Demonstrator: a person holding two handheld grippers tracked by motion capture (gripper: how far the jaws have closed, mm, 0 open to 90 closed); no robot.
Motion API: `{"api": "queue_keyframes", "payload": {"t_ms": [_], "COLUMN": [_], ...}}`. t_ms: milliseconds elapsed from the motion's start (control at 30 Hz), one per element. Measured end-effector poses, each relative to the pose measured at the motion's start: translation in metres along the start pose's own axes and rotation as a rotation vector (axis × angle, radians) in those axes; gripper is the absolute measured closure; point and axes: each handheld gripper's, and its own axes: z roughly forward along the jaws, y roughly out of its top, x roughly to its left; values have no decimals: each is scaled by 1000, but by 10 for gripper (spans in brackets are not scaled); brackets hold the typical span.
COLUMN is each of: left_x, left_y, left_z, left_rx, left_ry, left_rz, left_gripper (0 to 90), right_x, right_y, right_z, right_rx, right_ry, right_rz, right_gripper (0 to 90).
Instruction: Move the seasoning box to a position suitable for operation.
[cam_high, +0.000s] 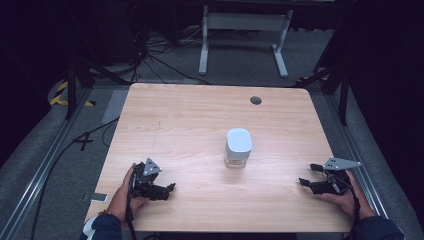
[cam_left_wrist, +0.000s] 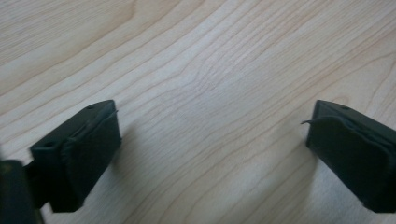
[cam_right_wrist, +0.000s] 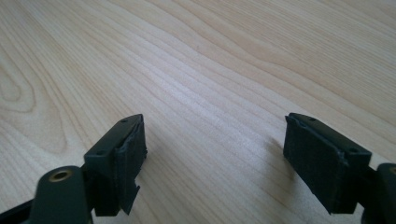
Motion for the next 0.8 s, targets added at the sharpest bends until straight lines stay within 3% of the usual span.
{"api": "queue_keyframes", "payload": {"t_ms": [200, 367, 433, 467, 533, 633, 700, 800], "left_x": [-2, -1, 2, 2, 5, 9, 9, 10], "left_y": [4, 4, 6, 6, 8, 14, 15, 18], "left_z": [5, 4, 5, 6, 7, 12, 14, 16], "left_rx": [-6, -3, 3, 2, 7, -1, -2, 1], "left_ry": [-16, -26, -45, -55, -79, -103, -106, -107], "left_rz": [16, 28, 58, 55, 81, 120, 120, 116], "left_gripper": [2, 3, 1, 0, 0, 0, 0, 0], "right_x": [1, -3, -7, -9, -12, -14, -14, -12], "right_y": [0, 3, 8, 11, 16, 24, 26, 38], "right_z": [-2, -4, -8, -10, -14, -18, -19, -20], "right_rx": [8, 22, -21, -54, -74, -86, -86, -101], "right_ry": [-15, -23, -8, -7, -5, -36, -38, -59], "right_rz": [3, 46, 88, 100, 127, 117, 117, 83], "right_gripper": [266, 322, 347, 357, 372, 452, 487, 627]}}
